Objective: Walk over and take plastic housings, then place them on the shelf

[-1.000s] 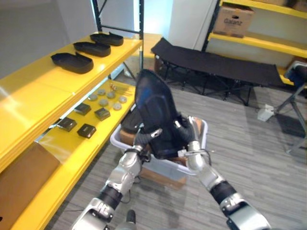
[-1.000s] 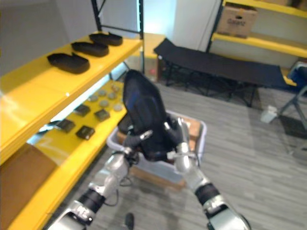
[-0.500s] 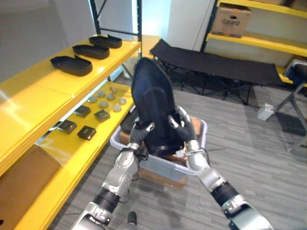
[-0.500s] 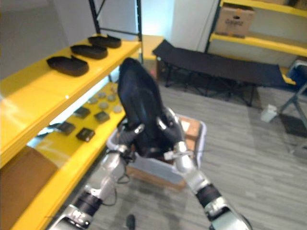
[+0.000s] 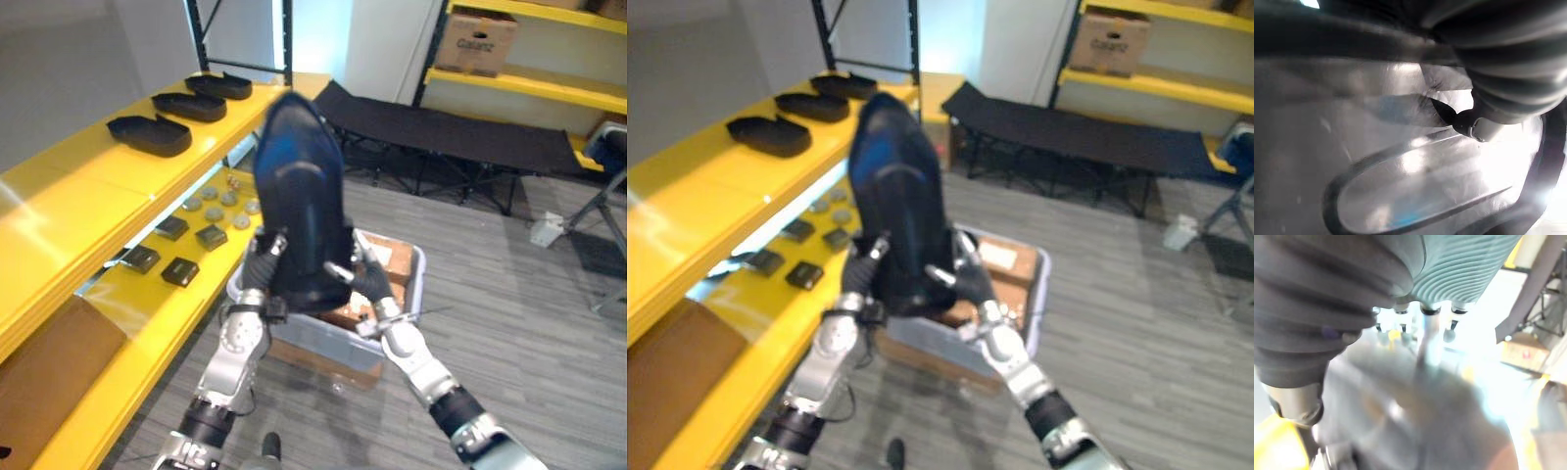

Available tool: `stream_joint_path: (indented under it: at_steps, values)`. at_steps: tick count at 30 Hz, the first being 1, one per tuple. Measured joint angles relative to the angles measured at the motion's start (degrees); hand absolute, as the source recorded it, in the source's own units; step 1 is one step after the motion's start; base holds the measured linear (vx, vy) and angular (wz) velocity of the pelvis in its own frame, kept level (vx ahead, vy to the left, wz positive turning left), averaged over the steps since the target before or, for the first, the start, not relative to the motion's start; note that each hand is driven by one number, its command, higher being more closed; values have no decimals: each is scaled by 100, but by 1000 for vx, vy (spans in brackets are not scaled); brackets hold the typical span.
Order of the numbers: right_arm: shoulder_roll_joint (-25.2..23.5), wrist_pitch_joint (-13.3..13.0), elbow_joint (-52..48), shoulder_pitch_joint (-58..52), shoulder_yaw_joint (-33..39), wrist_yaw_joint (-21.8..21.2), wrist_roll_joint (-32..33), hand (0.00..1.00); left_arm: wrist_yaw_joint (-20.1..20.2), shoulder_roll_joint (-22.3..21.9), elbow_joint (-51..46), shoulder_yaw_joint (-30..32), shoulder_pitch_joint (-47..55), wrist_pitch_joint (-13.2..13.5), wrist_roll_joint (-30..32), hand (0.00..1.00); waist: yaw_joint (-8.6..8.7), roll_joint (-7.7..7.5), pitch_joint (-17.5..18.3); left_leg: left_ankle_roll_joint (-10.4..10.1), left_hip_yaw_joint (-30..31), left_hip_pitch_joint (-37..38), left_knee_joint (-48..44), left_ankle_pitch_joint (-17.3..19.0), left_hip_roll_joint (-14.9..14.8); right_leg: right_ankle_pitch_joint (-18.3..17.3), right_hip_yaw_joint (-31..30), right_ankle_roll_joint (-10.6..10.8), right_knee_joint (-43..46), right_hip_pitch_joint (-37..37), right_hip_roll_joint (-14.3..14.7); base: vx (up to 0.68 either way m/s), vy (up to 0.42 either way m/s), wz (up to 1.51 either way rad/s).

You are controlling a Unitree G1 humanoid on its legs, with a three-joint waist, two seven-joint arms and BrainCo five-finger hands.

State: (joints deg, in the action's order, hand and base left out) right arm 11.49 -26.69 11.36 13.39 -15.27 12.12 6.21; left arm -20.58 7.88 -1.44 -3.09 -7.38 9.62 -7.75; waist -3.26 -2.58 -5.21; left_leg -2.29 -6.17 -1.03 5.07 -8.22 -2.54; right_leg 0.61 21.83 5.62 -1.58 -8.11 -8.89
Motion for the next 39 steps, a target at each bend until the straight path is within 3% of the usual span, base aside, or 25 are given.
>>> stream_joint_path:
  at_steps: [5,9,11,14,15,17,18,20,25,31,36,39]
  values:
    - [108,1,-845,-502,1126,-100,438,0,-618,3,-238,835,645,34,396,100,22,0,0,0,-71,27,0,28,11,-45,-68,15,72,43,-9,4,7,-4]
    - [105,6,-1130,-989,1768,-123,660,0,-1026,-159,-357,1160,995,26,759,100,43,28,14,6,-226,76,1,70,1,-63,-210,14,84,106,-27,-1,18,-19]
    - [63,35,-1143,-1344,2119,-239,1063,0,-1211,-283,-463,1276,1184,29,884,100,109,90,57,15,-295,96,2,94,1,-65,-286,17,80,130,-38,8,14,-18]
    - [-117,185,-1043,-1817,2491,-366,1608,0,-1275,-395,-468,1458,1329,85,885,100,163,193,118,10,-393,76,2,111,-22,-64,-347,17,71,208,-37,19,6,-20]
    - [-215,360,-788,-2063,2579,-416,1680,0,-1292,-447,-468,1535,1483,211,877,100,253,232,144,7,-396,79,2,114,-28,-64,-348,16,69,207,-33,27,-1,-5]
    - [-322,557,-358,-2305,2643,-488,1682,0,-1254,-474,-467,1536,1612,338,850,100,287,250,155,-5,-417,90,2,122,-48,-63,-372,15,65,209,-18,32,-7,-6]
    - [-419,638,169,-2498,2672,-458,1672,0,-1133,-564,-468,1529,1738,539,805,100,290,265,162,-19,-439,91,2,132,-67,-63,-396,13,54,213,-11,35,-9,-10]
    - [-553,643,520,-2636,2754,-451,1654,0,-1007,-679,-478,1518,1886,674,780,100,278,295,172,-32,-496,98,2,142,-85,-63,-452,13,33,224,-5,26,-3,-13]
    - [-632,224,493,-2617,2763,-497,1516,0,-729,-695,-753,1536,2104,925,680,100,297,342,192,-48,-523,98,2,162,-92,-60,-463,20,5,217,-2,13,-1,-4]
    - [-580,195,415,-1986,2687,-521,1503,0,-700,-374,-1625,2033,2078,1042,599,100,191,340,194,-55,-212,4,2,151,-24,-65,-165,30,5,105,-28,15,3,23]
    - [-597,454,292,-1812,2198,-549,1405,0,-969,-401,-1673,2891,2307,1011,608,100,-218,319,196,-46,412,-174,1,84,123,-187,491,107,43,-78,-74,36,-10,66]
    - [-633,646,341,-1544,1784,-449,1186,0,-1029,-629,-1727,3607,2733,1018,605,100,-568,290,181,-21,762,-266,0,43,243,-243,889,136,86,-191,-113,55,-13,71]
